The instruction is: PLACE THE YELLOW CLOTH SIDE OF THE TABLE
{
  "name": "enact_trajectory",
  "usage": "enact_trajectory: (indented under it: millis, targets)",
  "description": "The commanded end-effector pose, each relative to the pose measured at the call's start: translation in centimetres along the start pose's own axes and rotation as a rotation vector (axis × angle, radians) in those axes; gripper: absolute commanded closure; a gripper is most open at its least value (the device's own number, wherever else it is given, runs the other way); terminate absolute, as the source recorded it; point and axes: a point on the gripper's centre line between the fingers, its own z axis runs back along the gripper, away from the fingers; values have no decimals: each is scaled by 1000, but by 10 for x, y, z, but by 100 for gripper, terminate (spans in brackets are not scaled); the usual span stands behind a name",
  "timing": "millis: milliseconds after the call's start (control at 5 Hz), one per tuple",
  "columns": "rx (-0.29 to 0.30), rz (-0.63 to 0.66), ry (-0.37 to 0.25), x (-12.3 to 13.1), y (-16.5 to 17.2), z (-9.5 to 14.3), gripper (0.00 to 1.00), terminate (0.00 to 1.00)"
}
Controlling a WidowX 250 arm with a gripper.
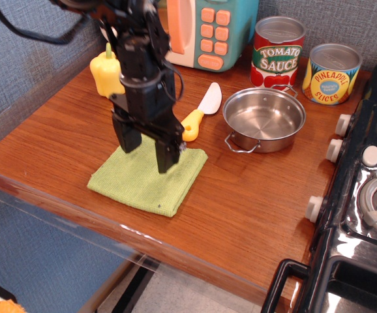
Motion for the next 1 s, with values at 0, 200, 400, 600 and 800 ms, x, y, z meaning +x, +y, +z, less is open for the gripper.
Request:
enact_trajectory:
  millis: [0,200,400,600,800]
  targets:
    - [65,-43,23,-15,14,-27,0,0]
    - [70,20,38,-23,63,-35,0,0]
    - [81,66,27,-27,113,-32,0,0]
    - [85,81,26,-38,161,-25,0,0]
    - [64,60,64,-64,176,-21,0,0]
